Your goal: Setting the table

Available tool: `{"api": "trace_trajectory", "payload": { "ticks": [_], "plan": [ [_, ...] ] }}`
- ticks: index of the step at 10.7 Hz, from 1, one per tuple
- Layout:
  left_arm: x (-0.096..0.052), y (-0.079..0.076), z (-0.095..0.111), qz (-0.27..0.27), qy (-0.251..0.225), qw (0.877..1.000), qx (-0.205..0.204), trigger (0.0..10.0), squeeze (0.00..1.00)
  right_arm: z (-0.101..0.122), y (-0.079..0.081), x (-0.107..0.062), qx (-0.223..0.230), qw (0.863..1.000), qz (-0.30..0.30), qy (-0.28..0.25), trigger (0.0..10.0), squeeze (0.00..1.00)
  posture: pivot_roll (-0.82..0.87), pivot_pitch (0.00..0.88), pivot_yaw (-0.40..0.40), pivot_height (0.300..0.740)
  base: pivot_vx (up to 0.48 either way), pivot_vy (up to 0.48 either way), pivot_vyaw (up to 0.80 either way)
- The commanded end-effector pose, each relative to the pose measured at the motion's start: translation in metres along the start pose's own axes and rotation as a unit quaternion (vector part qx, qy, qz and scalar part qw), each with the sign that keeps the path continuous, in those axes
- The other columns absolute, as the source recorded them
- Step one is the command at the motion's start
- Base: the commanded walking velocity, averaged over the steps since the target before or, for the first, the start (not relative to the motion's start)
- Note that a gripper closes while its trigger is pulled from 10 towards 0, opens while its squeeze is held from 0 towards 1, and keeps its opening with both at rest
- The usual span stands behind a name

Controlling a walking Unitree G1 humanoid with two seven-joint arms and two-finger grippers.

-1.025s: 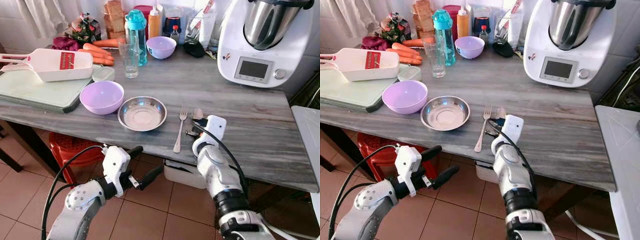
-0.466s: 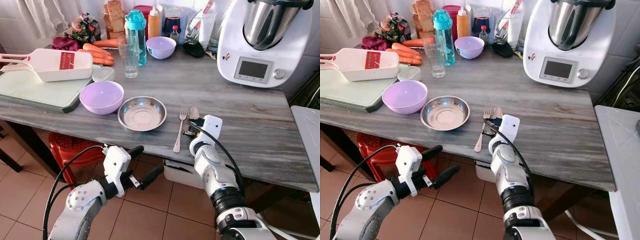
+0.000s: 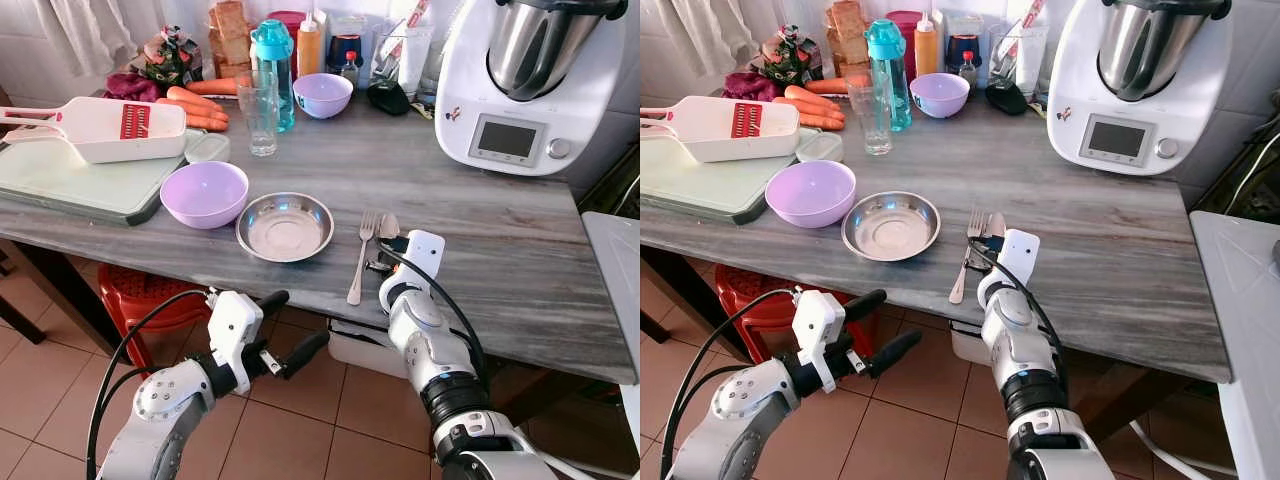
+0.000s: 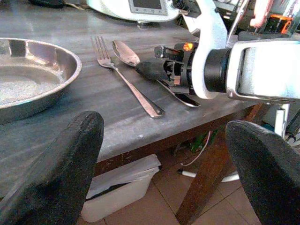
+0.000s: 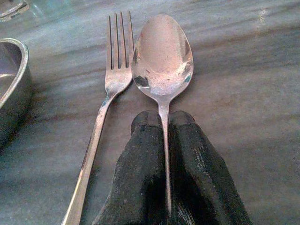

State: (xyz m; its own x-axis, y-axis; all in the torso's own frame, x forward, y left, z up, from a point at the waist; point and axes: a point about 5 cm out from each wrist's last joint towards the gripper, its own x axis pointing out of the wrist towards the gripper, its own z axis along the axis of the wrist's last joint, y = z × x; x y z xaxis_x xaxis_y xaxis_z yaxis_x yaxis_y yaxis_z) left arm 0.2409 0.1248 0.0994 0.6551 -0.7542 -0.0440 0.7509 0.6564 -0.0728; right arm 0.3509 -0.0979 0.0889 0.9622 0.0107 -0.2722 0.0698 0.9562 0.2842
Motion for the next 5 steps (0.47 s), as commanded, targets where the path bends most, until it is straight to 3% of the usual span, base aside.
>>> {"api": "trace_trajectory", "payload": {
  "ticks": [1, 2, 3, 5],
  "plan": [
    [0.0007, -0.0026, 0.0011, -0.002, 0.004, 1.0, 0.005, 10.0, 0.0, -0.0013, -0.0036, 0.0011, 0.002, 1.0, -0.01, 0.005, 10.0, 0.0, 0.11, 0.073, -0.031, 0.74, 0.0, 0.0, 0.0],
    [0.0009, -0.0029, 0.0008, -0.002, 0.004, 1.0, 0.004, 10.0, 0.0, -0.0013, -0.0035, 0.0013, 0.004, 1.0, -0.008, 0.004, 10.0, 0.0, 0.11, 0.073, -0.031, 0.74, 0.0, 0.0, 0.0],
    [0.001, -0.0031, 0.0006, -0.002, 0.005, 1.0, 0.003, 10.0, 0.0, -0.0015, -0.0032, 0.0015, 0.006, 1.0, -0.008, 0.004, 10.0, 1.0, 0.11, 0.073, -0.031, 0.74, 0.0, 0.0, 0.0],
    [0.0013, -0.0034, 0.0007, -0.003, 0.005, 1.0, 0.004, 10.0, 0.0, -0.0019, -0.0026, 0.0019, 0.007, 1.0, -0.006, 0.003, 10.0, 1.0, 0.11, 0.073, -0.03, 0.74, 0.0, 0.0, 0.0]
  ]
}}
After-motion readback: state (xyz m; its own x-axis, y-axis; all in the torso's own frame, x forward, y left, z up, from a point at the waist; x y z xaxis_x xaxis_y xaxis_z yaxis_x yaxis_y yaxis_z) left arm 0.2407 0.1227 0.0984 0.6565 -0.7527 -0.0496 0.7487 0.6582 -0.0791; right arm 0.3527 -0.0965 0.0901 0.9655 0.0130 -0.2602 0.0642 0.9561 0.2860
